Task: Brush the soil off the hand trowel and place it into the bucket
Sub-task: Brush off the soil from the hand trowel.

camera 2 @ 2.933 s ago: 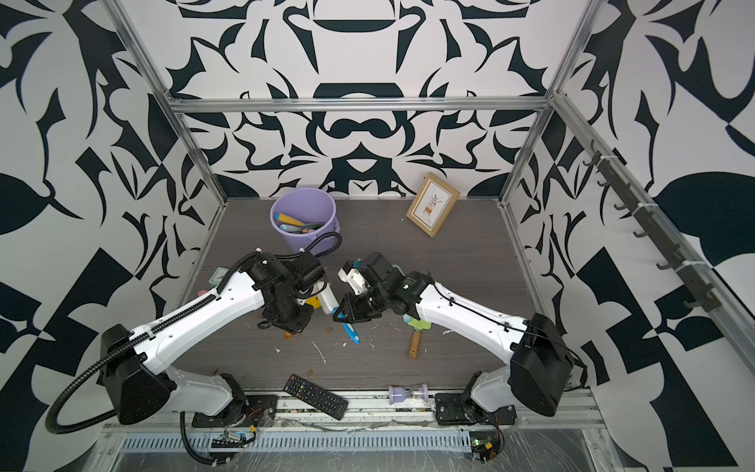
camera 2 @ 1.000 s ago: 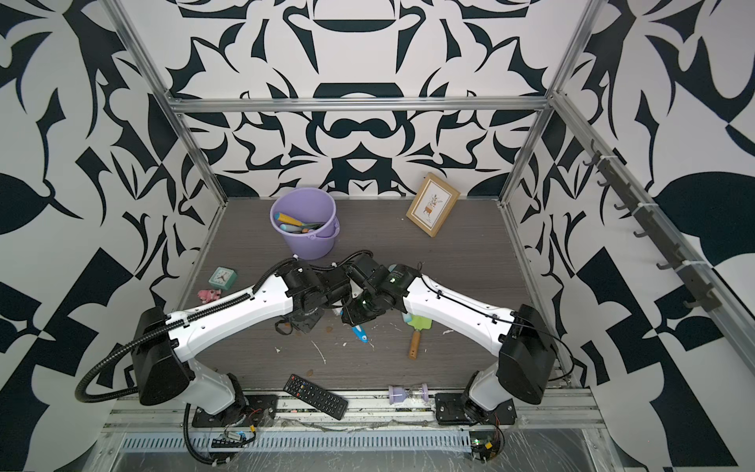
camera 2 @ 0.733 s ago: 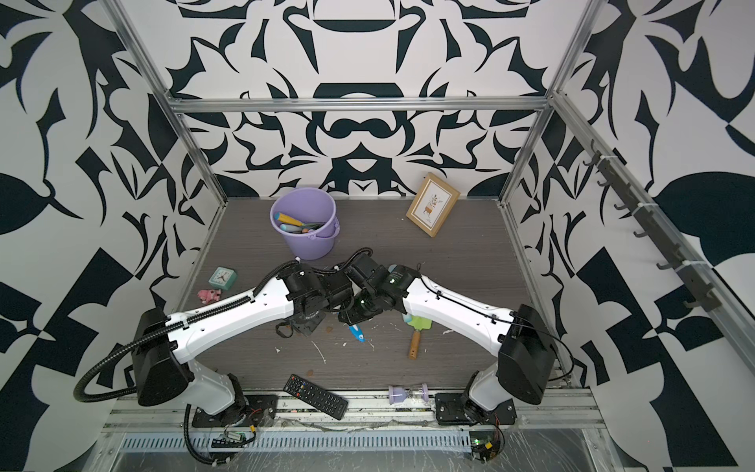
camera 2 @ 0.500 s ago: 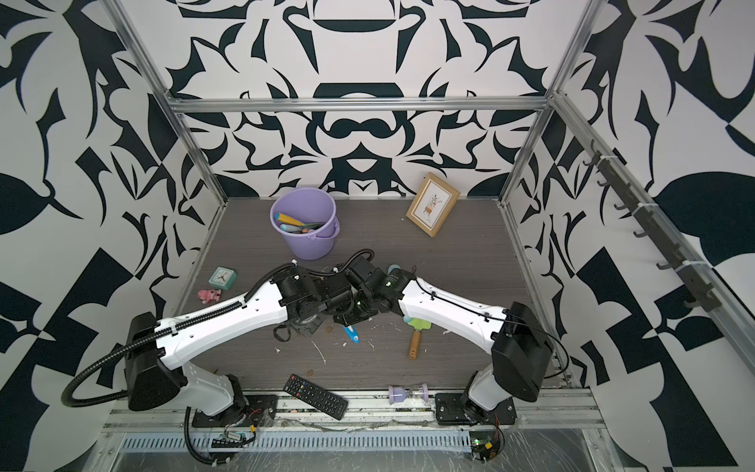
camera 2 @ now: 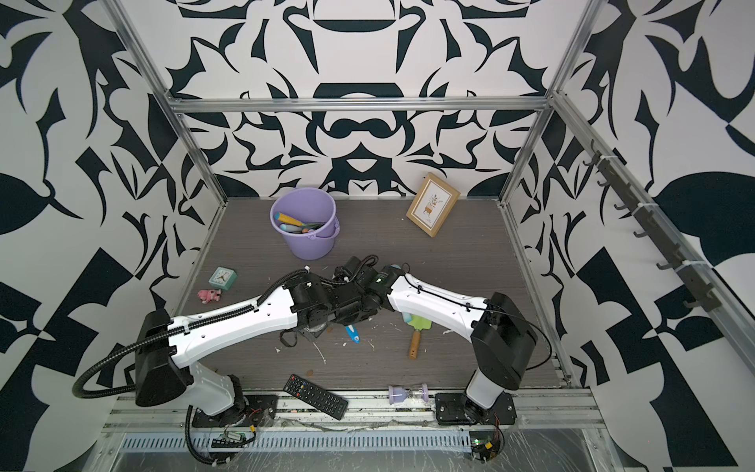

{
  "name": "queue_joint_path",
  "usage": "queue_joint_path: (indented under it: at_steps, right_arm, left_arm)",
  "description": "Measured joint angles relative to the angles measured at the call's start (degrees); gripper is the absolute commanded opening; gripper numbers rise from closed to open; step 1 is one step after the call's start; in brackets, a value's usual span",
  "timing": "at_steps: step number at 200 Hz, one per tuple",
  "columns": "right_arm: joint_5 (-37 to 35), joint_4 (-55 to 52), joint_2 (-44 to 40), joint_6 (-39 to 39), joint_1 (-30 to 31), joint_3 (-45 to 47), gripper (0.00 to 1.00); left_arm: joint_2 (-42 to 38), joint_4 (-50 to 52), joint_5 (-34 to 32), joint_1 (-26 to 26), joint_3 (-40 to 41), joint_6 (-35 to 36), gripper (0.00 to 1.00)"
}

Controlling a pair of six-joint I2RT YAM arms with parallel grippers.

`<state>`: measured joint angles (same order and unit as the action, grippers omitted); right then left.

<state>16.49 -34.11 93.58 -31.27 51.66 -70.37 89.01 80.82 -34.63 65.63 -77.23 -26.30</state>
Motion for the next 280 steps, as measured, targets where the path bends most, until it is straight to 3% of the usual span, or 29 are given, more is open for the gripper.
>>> queue_joint_path:
  at_steps: [72, 162, 213, 280]
  right_arm:
    - [-4.4, -3.0, -2.8, -1.0, 0.0, -0.2, 0.0]
    - [-3.5, -2.7, -5.8, -3.0, 1.4, 2.1, 0.0]
    - [-10.8, -3.6, -4.1, -1.9, -0.3, 2.1, 0.0]
    - [-6.7, -1.0, -7.5, -1.8, -1.3, 5.4, 0.0]
  left_arm:
    - [0.1, -0.7, -0.5, 0.8, 0.0, -0.3, 0.0]
    - [0.0, -2.3, -1.3, 1.5, 0.0, -0.8, 0.0]
    - [0.3, -0.8, -0.1, 0.9, 0.0, -0.7, 0.0]
    - [0.6, -2.4, 3.5, -0.5, 0.0, -0.1, 0.0]
